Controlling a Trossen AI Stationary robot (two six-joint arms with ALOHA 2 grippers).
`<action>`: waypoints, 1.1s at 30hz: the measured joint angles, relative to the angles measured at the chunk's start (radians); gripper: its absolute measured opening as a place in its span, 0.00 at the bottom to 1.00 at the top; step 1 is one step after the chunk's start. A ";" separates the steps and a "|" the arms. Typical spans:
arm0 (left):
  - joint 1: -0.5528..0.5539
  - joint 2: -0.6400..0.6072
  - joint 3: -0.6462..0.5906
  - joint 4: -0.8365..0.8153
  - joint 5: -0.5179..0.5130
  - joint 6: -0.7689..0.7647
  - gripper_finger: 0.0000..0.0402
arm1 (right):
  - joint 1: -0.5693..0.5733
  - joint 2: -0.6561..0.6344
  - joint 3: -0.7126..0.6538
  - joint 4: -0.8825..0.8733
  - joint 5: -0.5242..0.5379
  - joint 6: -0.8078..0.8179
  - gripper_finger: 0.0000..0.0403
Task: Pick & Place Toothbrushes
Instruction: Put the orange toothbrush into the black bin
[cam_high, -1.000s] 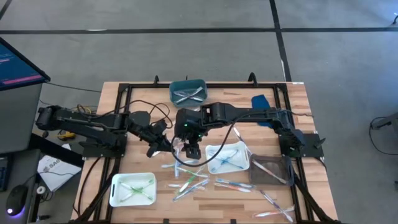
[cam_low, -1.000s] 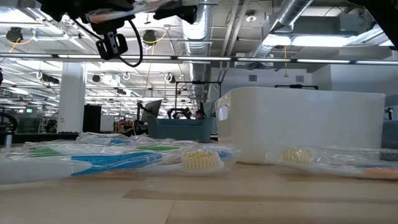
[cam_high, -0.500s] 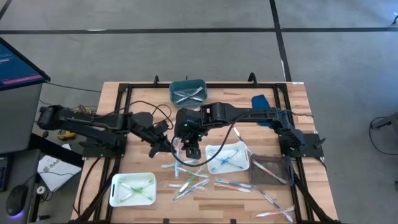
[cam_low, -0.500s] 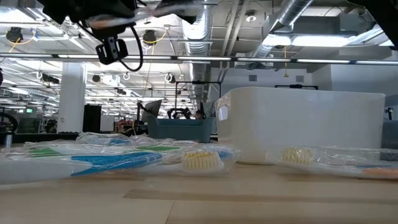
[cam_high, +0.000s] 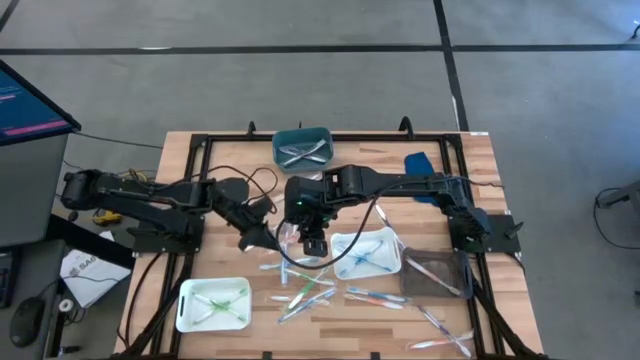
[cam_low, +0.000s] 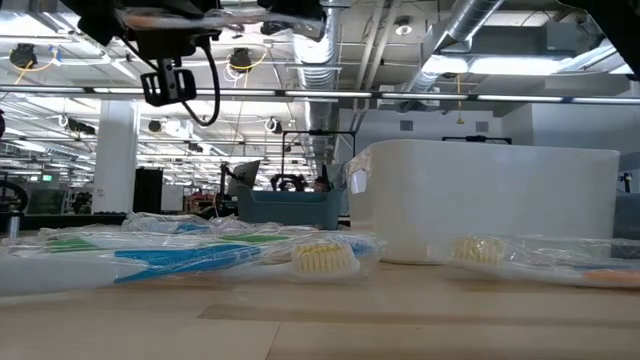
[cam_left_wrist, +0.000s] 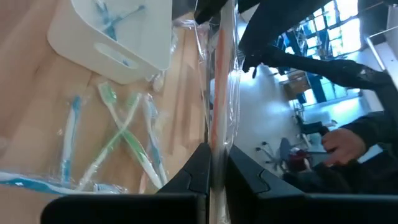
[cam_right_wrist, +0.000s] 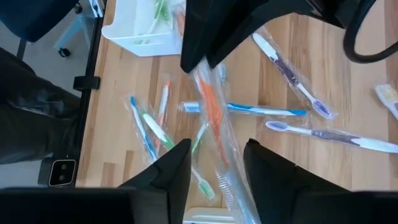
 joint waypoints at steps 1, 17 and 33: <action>0.004 0.000 0.000 0.000 0.008 -0.008 0.03 | 0.000 0.000 0.000 0.000 0.000 0.000 0.36; 0.023 0.000 0.000 0.002 0.052 -0.087 0.03 | 0.001 0.008 0.000 0.006 0.002 0.000 0.33; 0.034 0.000 0.000 0.000 0.062 -0.094 0.03 | 0.000 0.008 0.000 0.005 0.004 -0.008 0.20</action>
